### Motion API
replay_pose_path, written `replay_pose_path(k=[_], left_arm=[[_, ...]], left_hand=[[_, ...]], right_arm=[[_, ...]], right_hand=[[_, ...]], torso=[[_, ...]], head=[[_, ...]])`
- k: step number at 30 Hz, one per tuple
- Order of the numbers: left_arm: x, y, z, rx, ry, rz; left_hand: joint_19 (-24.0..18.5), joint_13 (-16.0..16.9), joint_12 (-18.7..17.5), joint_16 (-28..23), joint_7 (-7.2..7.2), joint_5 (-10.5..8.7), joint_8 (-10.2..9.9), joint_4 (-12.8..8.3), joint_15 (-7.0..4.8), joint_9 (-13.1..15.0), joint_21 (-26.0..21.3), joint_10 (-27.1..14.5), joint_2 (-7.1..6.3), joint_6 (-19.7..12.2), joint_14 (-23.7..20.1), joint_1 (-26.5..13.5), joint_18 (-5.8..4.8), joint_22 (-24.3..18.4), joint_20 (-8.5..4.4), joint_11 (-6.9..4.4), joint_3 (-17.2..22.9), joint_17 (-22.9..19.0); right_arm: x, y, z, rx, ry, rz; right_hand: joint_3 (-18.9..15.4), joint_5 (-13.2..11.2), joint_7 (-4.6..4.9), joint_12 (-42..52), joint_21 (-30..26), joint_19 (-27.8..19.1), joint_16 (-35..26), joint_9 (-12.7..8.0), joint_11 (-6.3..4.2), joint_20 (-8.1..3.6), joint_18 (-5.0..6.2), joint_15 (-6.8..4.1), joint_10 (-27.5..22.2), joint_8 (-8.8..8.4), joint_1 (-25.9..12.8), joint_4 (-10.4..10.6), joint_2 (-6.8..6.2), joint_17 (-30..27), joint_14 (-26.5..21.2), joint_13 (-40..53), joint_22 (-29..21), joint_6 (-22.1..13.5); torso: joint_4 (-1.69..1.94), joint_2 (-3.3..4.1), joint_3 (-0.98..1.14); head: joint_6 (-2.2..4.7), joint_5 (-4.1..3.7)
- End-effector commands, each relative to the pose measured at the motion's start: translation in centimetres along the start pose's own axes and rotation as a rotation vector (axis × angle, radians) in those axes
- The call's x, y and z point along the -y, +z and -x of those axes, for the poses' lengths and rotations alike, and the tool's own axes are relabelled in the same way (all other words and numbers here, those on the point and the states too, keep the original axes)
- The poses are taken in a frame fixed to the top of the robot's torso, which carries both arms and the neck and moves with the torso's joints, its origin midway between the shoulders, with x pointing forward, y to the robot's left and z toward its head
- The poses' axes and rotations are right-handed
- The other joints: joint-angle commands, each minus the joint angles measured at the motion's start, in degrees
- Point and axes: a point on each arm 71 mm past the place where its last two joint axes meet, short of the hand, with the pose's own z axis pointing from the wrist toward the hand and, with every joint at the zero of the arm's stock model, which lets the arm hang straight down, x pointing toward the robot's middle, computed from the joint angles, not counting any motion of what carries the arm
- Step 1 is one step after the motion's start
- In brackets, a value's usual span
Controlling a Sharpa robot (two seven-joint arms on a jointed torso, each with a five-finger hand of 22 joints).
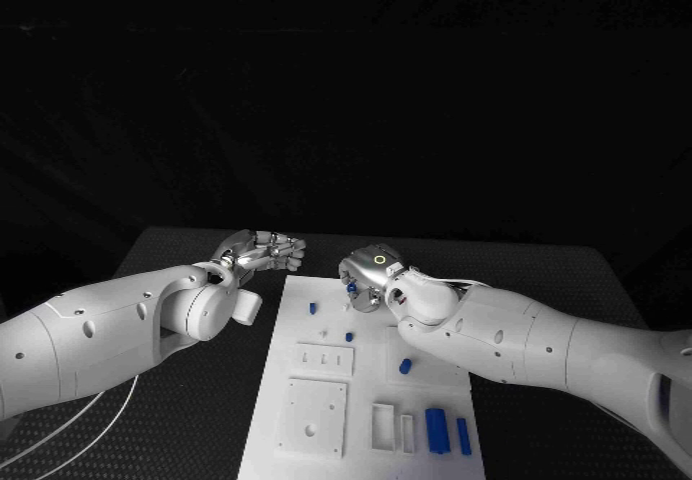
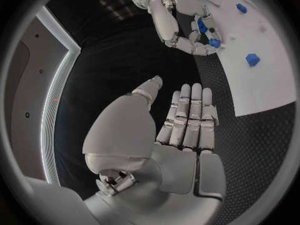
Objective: Assemble the parts on the task board
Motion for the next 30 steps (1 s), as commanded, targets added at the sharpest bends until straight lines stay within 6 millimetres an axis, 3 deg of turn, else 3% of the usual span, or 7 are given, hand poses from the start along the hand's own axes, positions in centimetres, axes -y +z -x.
replay_pose_path(k=[1, 15, 30], left_arm=[[0.33, 0.06, -0.27, -0.017, 0.001, -0.013], [0.51, 0.04, -0.21, -0.017, 0.003, -0.015], [0.55, 0.07, -0.27, -0.018, 0.005, -0.016]], left_hand=[[0.03, -0.10, -0.39, -0.19, 0.02, -0.30, -0.19, -0.03, 0.25, -0.05, 0.03, 0.40, 0.03, 0.57, -0.19, -0.53, 0.58, 1.21, 0.25, 0.09, -0.20, -0.06], [0.03, -0.13, -0.42, -0.19, 0.02, -0.30, -0.24, -0.04, 0.26, -0.07, 0.03, 0.42, 0.02, 0.60, -0.19, -0.55, 0.59, 1.21, 0.26, 0.09, -0.19, -0.07], [0.03, -0.15, -0.44, -0.20, 0.02, -0.31, -0.28, -0.04, 0.26, -0.09, 0.03, 0.44, 0.01, 0.62, -0.18, -0.57, 0.59, 1.21, 0.27, 0.09, -0.19, -0.08]], right_arm=[[-0.19, 0.10, -0.21, -0.015, -0.009, 0.014], [-0.25, -0.01, -0.61, -0.056, -0.011, 0.018], [-0.56, 0.20, -0.65, -0.060, -0.003, 0.019]], right_hand=[[-0.04, 0.00, -0.31, 0.14, 0.35, 0.04, 0.39, 0.10, 0.30, -0.41, 3.61, -0.14, 0.59, -0.05, 0.02, 0.31, -0.17, -0.08, -0.18, -0.08, 1.05, -0.17], [-0.16, -0.01, -0.30, 0.08, 0.37, 0.00, 0.44, 0.16, 0.31, -0.40, 3.61, -0.13, 0.57, -0.08, -0.03, 0.35, -0.01, -0.14, -0.20, -0.01, 1.05, -0.19], [-0.41, -0.01, -0.23, -0.11, 0.33, -0.20, 0.42, 0.20, 0.37, -0.38, 3.61, -0.08, 0.34, -0.23, -0.13, 0.26, 0.12, -0.27, -0.35, 0.04, 1.02, -0.40]], torso=[[0.03, 0.06, -0.01], [-0.14, -0.01, -0.05], [-0.17, 0.01, -0.02]], head=[[-0.01, 0.06], [-0.48, 0.35], [-0.41, 0.36]])
